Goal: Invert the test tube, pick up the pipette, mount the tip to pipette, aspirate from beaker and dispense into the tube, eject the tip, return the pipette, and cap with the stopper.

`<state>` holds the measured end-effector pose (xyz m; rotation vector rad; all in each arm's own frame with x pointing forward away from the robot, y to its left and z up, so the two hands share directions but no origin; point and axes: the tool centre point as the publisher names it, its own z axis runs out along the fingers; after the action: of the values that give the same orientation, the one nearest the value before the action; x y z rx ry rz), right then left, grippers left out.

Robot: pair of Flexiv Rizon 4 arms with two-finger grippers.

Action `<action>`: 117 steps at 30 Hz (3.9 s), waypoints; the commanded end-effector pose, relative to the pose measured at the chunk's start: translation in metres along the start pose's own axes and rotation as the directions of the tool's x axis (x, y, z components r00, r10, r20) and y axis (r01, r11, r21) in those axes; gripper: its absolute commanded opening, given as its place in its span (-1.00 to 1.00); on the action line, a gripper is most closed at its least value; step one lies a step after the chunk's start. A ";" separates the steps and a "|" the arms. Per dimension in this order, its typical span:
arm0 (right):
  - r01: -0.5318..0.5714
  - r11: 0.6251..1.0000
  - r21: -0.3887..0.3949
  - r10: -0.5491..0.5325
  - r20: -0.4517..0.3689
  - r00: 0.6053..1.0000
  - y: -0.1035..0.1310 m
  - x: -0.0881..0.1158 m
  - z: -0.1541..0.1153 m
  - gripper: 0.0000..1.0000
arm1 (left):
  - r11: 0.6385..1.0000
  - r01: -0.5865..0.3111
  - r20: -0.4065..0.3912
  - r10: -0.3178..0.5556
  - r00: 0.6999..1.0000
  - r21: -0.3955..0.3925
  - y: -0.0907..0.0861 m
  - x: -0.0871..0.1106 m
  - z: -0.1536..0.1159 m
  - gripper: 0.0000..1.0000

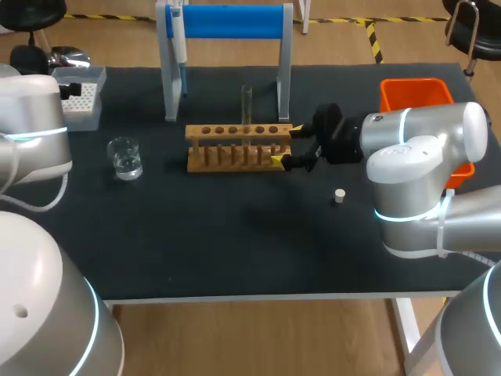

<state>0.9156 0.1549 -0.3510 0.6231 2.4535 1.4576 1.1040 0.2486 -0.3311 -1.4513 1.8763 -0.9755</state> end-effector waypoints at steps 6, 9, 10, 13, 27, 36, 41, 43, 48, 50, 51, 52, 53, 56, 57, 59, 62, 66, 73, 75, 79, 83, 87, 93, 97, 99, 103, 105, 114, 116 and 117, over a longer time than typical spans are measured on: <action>0.000 1.000 0.002 0.000 0.000 1.000 0.000 0.000 -0.001 1.00 | 1.000 0.012 0.002 -0.012 1.000 -0.001 0.008 0.003 0.008 0.69; 0.000 1.000 0.002 0.000 0.000 1.000 0.000 0.000 -0.001 1.00 | 1.000 0.016 0.004 -0.016 1.000 0.000 0.009 0.003 0.009 0.69; 0.000 1.000 0.002 0.000 0.000 1.000 0.000 0.000 -0.001 1.00 | 1.000 0.016 0.004 -0.016 1.000 0.000 0.009 0.003 0.010 0.67; 0.000 1.000 0.002 0.000 0.000 1.000 0.000 0.000 -0.001 1.00 | 1.000 0.013 0.004 -0.013 1.000 0.001 0.010 0.004 0.011 0.62; 0.000 1.000 0.002 0.000 0.000 1.000 0.000 0.000 -0.001 1.00 | 1.000 0.011 0.001 -0.011 1.000 -0.003 0.013 0.004 0.020 0.47; 0.000 1.000 0.002 0.000 0.000 1.000 0.000 0.000 -0.001 1.00 | 1.000 0.011 -0.002 -0.011 1.000 -0.002 0.011 0.003 0.025 0.43; 0.000 1.000 0.002 0.000 0.000 1.000 0.000 0.000 -0.001 1.00 | 1.000 0.009 -0.003 -0.009 1.000 -0.002 0.011 0.002 0.027 0.38; 0.000 1.000 0.002 0.000 0.000 1.000 0.000 0.000 -0.001 1.00 | 1.000 0.009 -0.003 -0.009 1.000 -0.002 0.011 0.001 0.028 0.34; 0.000 1.000 0.002 0.000 0.000 1.000 0.000 0.000 -0.001 1.00 | 1.000 0.010 -0.002 -0.010 1.000 0.000 0.011 0.000 0.030 0.29; 0.000 1.000 0.002 0.000 0.000 1.000 0.000 0.000 -0.001 1.00 | 1.000 0.009 -0.002 -0.009 1.000 0.000 0.011 -0.001 0.031 0.29; 0.000 1.000 0.002 0.000 0.000 1.000 0.000 0.000 -0.001 1.00 | 1.000 0.010 -0.002 -0.010 1.000 0.000 0.011 -0.001 0.032 0.28; 0.000 1.000 0.002 0.000 0.000 1.000 0.000 0.000 -0.001 1.00 | 1.000 0.009 -0.002 -0.009 1.000 0.000 0.010 -0.001 0.032 0.27; 0.000 1.000 0.002 0.000 0.000 1.000 0.000 0.000 -0.001 1.00 | 1.000 0.009 -0.002 -0.009 1.000 0.001 0.010 -0.002 0.033 0.27; 0.000 1.000 0.002 0.000 0.000 1.000 0.000 0.000 -0.001 1.00 | 1.000 0.006 -0.004 -0.006 1.000 0.002 0.009 -0.002 0.035 0.24; 0.000 1.000 0.002 0.000 0.000 1.000 0.000 0.000 -0.001 1.00 | 1.000 0.006 -0.004 -0.006 1.000 0.002 0.009 -0.002 0.036 0.24; 0.000 1.000 0.002 0.000 0.000 1.000 0.000 0.000 -0.001 1.00 | 1.000 0.006 -0.006 -0.006 1.000 0.002 0.009 -0.002 0.037 0.22; 0.000 1.000 0.002 0.000 0.000 1.000 0.000 0.000 -0.001 1.00 | 1.000 0.006 -0.008 -0.006 1.000 0.001 0.009 -0.002 0.039 0.22; 0.000 1.000 0.002 0.000 0.000 1.000 0.000 0.000 -0.001 1.00 | 1.000 0.006 -0.008 -0.006 1.000 0.000 0.009 -0.003 0.041 0.21; 0.000 1.000 0.002 0.000 0.000 1.000 0.000 0.000 -0.001 1.00 | 1.000 0.008 -0.006 -0.007 1.000 0.002 0.008 -0.005 0.044 0.11; 0.000 1.000 0.002 0.000 0.000 1.000 0.000 0.000 -0.001 1.00 | 1.000 0.008 -0.005 -0.008 1.000 0.003 0.007 -0.005 0.045 0.06; 0.000 1.000 0.002 0.000 0.000 1.000 0.000 0.000 -0.001 1.00 | 1.000 0.009 -0.001 -0.009 1.000 0.004 0.007 -0.006 0.046 -0.04; 0.000 1.000 0.002 0.000 0.000 1.000 0.000 0.000 -0.001 1.00 | 1.000 0.010 0.003 -0.010 1.000 0.003 0.007 -0.007 0.047 -0.07; 0.000 1.000 0.002 0.000 0.000 1.000 0.000 0.000 -0.001 1.00 | 1.000 0.012 0.007 -0.012 1.000 0.003 0.008 -0.007 0.048 -0.09; 0.000 1.000 0.002 0.000 0.000 1.000 0.000 0.000 -0.001 1.00 | 1.000 0.015 0.011 -0.015 1.000 0.004 0.007 -0.008 0.049 -0.10; 0.000 1.000 0.002 0.000 0.000 1.000 0.000 0.000 -0.001 1.00 | 1.000 0.018 0.017 -0.018 1.000 0.003 0.007 -0.008 0.050 -0.28; 0.000 1.000 0.002 0.000 0.000 1.000 0.000 0.000 -0.001 1.00 | 1.000 0.019 0.019 -0.019 1.000 0.003 0.007 -0.009 0.050 -0.27; 0.000 1.000 0.002 0.000 0.000 1.000 0.000 0.000 -0.001 1.00 | 1.000 0.021 0.022 -0.021 1.000 0.002 0.007 -0.009 0.050 -0.30; 0.000 1.000 0.002 0.000 0.000 1.000 0.000 0.000 -0.001 1.00 | 1.000 0.021 0.024 -0.021 1.000 0.000 0.007 -0.009 0.050 -0.32; 0.000 1.000 0.002 0.000 0.000 1.000 0.000 0.000 -0.001 1.00 | 1.000 0.023 0.031 -0.023 0.999 -0.004 0.009 -0.011 0.051 -0.32; 0.000 1.000 0.002 0.000 0.000 1.000 0.000 0.000 -0.001 1.00 | 1.000 0.024 0.032 -0.024 0.999 -0.004 0.009 -0.011 0.051 -0.33; 0.000 1.000 0.002 0.000 0.000 1.000 0.000 0.000 -0.001 1.00 | 1.000 0.025 0.033 -0.025 0.999 -0.004 0.009 -0.011 0.051 -0.33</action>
<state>0.9156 0.1549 -0.3510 0.6231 2.4535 1.4576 1.1404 0.2508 -0.3661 -1.4854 1.8435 -0.9574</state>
